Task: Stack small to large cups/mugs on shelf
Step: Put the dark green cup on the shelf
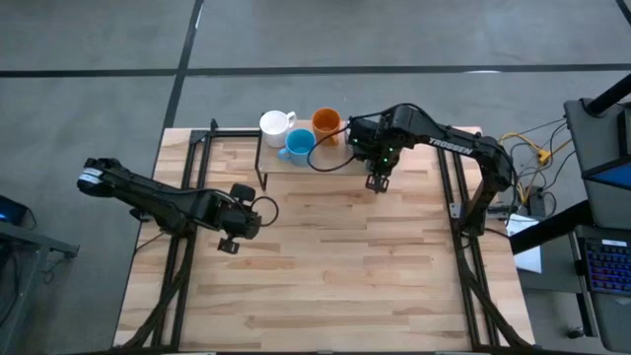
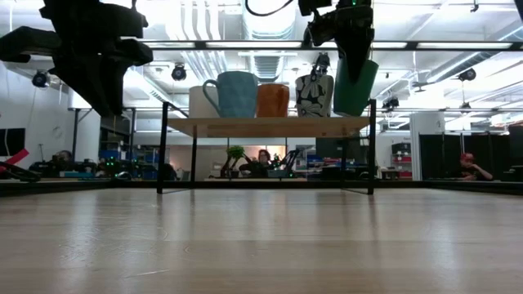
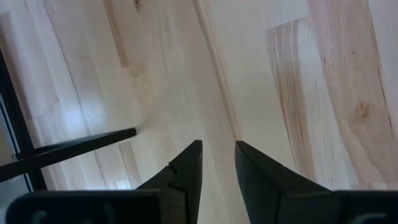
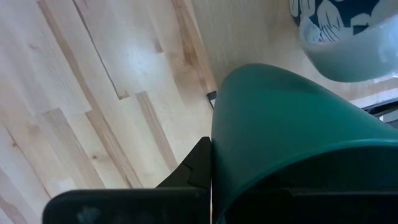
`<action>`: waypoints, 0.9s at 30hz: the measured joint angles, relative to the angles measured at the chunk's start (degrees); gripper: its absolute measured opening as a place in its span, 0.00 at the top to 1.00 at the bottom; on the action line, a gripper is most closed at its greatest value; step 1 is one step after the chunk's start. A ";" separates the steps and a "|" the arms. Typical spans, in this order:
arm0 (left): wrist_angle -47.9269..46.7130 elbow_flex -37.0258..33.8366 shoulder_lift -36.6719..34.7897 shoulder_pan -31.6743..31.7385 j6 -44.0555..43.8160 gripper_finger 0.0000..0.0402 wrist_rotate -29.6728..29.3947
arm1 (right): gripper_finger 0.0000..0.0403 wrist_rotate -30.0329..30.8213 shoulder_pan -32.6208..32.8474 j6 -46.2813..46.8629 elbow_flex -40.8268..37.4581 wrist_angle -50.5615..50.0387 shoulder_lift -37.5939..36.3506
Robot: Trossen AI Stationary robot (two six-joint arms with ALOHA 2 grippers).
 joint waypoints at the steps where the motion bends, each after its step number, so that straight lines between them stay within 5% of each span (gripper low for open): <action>1: -0.02 0.00 0.00 0.00 0.01 0.80 0.00 | 0.98 0.01 -0.09 -0.07 0.00 0.00 0.02; 27: -0.17 0.00 0.00 0.00 0.01 0.80 0.00 | 0.94 -0.02 -1.46 -1.94 0.00 -0.11 0.04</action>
